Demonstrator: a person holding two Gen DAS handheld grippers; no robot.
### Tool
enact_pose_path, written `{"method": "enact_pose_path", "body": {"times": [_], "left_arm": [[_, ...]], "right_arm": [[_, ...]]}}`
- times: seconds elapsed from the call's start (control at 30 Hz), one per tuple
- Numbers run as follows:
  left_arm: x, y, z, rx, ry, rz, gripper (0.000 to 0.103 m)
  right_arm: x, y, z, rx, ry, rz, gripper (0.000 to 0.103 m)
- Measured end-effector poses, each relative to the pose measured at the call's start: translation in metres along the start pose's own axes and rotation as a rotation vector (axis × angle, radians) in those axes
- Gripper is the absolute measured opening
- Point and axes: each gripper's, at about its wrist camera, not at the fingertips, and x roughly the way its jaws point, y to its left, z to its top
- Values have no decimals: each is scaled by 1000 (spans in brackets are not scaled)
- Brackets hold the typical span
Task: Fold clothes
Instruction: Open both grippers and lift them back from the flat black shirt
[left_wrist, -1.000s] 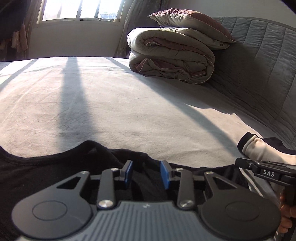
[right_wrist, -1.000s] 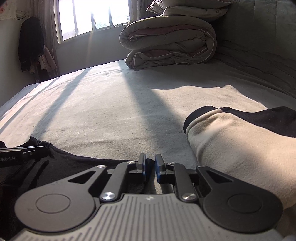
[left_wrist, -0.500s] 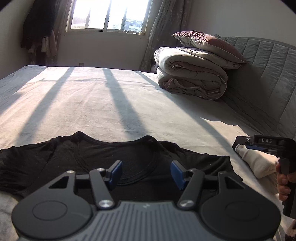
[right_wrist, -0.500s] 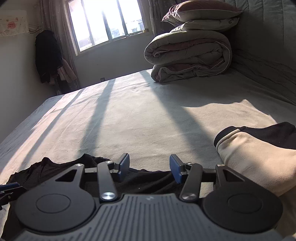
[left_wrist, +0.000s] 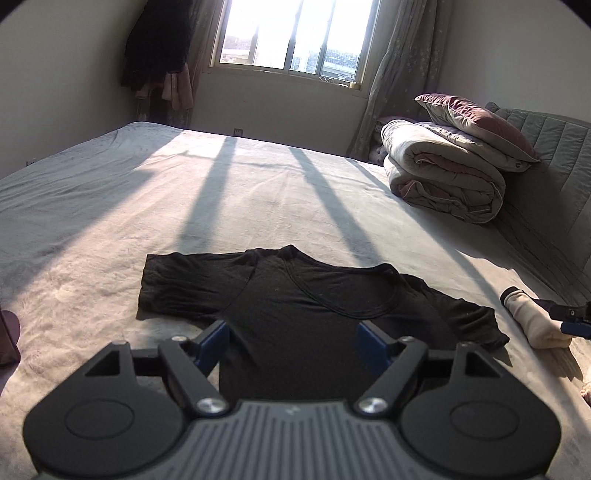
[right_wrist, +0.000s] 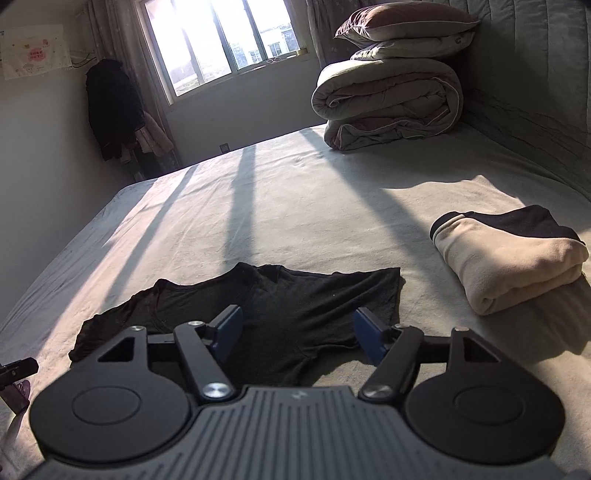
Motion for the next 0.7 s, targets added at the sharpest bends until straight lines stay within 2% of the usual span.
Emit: {"method": "enact_pose_path", "body": {"times": [0.17,0.37,0.57,0.7], "left_arm": [[-26,25,-21,-48,7,47,81],[-56,37,-35,-90,17,77,83],[-86,27,-37,-92,-6,82,89],[-91,15,-29,-82,-14,74,93]], "right_arm": [[-17,-3,-17,31,12,-16,72],[-31,-12,-32,90,7,-16,73],[-46,-24,-41,154,-13,-31,75],[-51,-33,-43,204,-17,-52,75]]}}
